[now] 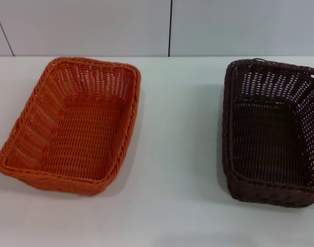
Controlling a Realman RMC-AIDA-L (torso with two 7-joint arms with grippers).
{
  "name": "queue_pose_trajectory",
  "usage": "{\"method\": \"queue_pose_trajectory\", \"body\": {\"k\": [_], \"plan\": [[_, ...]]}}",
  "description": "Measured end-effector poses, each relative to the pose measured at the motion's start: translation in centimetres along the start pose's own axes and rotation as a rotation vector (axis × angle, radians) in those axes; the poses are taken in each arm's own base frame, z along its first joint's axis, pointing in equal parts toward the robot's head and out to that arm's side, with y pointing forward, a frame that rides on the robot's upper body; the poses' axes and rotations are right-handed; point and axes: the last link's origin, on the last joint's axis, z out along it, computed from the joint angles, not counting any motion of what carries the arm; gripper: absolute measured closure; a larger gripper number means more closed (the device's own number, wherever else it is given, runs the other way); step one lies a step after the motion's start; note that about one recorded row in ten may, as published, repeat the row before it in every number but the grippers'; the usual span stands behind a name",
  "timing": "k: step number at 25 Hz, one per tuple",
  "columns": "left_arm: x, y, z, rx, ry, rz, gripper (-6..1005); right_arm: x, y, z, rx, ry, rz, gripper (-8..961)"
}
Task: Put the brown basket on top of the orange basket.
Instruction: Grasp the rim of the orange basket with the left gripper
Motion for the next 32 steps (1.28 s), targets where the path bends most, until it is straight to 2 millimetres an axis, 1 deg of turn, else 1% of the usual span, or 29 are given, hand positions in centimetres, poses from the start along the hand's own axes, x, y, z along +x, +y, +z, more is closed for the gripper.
{"method": "queue_pose_trajectory", "body": {"k": [11, 15, 21, 26, 32], "plan": [[0.1, 0.2, 0.2, -0.005, 0.003, 0.006, 187, 0.0, 0.0, 0.0, 0.002, -0.001, -0.001, 132], [0.2, 0.6, 0.4, -0.022, 0.009, 0.011, 188, -0.1, 0.0, 0.0, -0.003, -0.007, 0.000, 131], [1.4, 0.9, 1.4, -0.039, 0.067, 0.024, 188, -0.2, 0.0, -0.1, -0.003, -0.011, 0.000, 130], [2.7, 2.2, 2.2, -0.104, 0.125, 0.047, 189, -0.1, 0.1, -0.3, 0.003, 0.000, 0.003, 131], [2.6, 2.6, 2.3, -0.117, 0.121, 0.045, 190, 0.0, 0.0, -0.4, 0.008, 0.011, 0.003, 132]]}}
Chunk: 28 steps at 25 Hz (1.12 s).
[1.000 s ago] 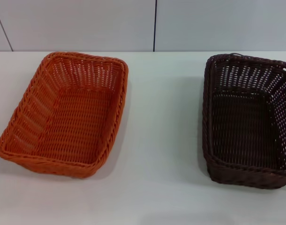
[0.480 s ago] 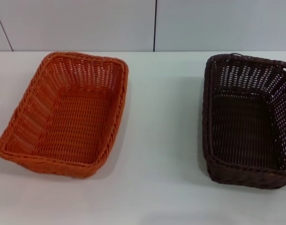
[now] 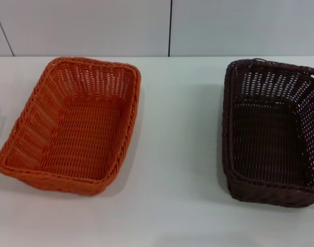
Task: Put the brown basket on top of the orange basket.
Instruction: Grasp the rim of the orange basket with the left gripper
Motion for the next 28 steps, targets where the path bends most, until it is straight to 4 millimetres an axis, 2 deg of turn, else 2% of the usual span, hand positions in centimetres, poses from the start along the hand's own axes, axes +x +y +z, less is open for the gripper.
{"method": "queue_pose_trajectory", "body": {"k": [9, 11, 14, 15, 16, 17, 19, 21, 28], "plan": [[-0.4, -0.1, -0.1, -0.009, -0.030, -0.054, 191, -0.1, 0.1, 0.3, -0.009, -0.019, 0.004, 131], [0.0, 0.3, 1.1, -0.068, -0.046, -0.061, 191, -0.3, 0.2, 0.4, -0.014, -0.032, 0.009, 131], [0.0, 0.3, 1.1, -0.068, -0.046, -0.061, 191, -0.4, 0.3, 0.5, -0.019, -0.045, 0.011, 131], [0.9, 0.3, 3.1, -0.086, -0.047, -0.047, 191, -0.4, 0.3, 0.4, -0.019, -0.044, 0.012, 131], [0.9, 0.3, 3.1, -0.086, -0.047, -0.047, 191, -0.4, 0.3, 0.4, -0.019, -0.044, 0.012, 131], [1.7, 0.7, 4.9, -0.119, -0.069, -0.024, 191, -0.4, 0.3, 0.4, -0.017, -0.041, 0.014, 131], [1.7, 0.7, 4.9, -0.119, -0.069, -0.024, 192, -0.4, 0.3, 0.3, -0.015, -0.035, 0.015, 131], [3.3, 2.2, 7.5, -0.181, -0.125, 0.057, 192, -0.4, 0.3, 0.1, -0.011, -0.031, 0.014, 130], [5.1, 3.4, 9.1, -0.219, -0.210, 0.100, 193, -0.4, 0.2, -0.1, -0.007, -0.027, 0.013, 130]]}}
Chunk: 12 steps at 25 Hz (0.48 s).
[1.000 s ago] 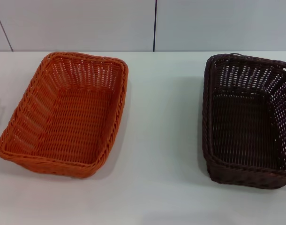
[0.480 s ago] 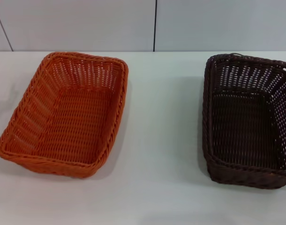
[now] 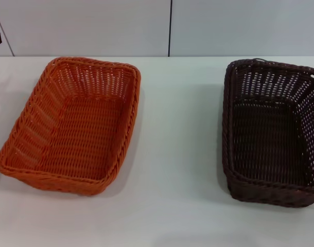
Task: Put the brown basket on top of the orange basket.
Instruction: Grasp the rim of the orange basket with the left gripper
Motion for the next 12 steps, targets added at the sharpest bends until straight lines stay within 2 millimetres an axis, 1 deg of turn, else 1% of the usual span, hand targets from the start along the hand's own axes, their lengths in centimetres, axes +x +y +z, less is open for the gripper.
{"method": "queue_pose_trajectory", "body": {"k": [4, 7, 8, 12], "plan": [[1.2, -0.3, 0.6, 0.039, -0.057, -0.018, 193, 0.1, 0.0, 0.1, 0.000, 0.003, 0.002, 130], [1.3, -0.4, 0.9, 0.053, -0.089, -0.015, 193, 0.1, 0.1, 0.1, -0.001, 0.003, 0.003, 131], [1.8, -0.5, 1.4, 0.071, -0.116, -0.001, 194, 0.2, 0.1, 0.2, -0.001, 0.004, 0.004, 131], [2.2, -1.0, 1.4, 0.099, -0.090, -0.040, 194, 0.3, 0.1, 0.2, -0.001, 0.008, 0.004, 131]]}}
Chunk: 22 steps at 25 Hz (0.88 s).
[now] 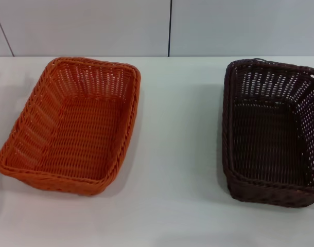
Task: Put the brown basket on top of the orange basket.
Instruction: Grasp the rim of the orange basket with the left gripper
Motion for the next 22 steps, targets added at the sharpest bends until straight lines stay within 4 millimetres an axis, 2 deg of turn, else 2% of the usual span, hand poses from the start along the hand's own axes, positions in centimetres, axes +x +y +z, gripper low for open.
{"method": "queue_pose_trajectory", "body": {"k": [2, 6, 11, 18, 22], "plan": [[0.6, -1.2, -0.7, 0.016, 0.078, -0.162, 194, 0.0, 0.0, 0.0, -0.001, 0.000, 0.000, 131], [0.8, -2.1, -0.9, 0.020, 0.083, -0.219, 195, 0.0, 0.0, 0.1, -0.002, -0.001, 0.001, 131], [1.1, -2.3, -0.1, 0.037, -0.061, -0.128, 195, 0.1, 0.1, 0.2, -0.010, 0.000, 0.004, 131], [1.6, -2.3, -0.3, 0.077, -0.138, -0.028, 196, 0.1, 0.3, 0.5, -0.019, -0.003, 0.009, 131], [1.6, -2.7, -0.7, 0.116, -0.100, -0.001, 196, 0.2, 0.4, 0.6, -0.023, -0.004, 0.014, 131]]}}
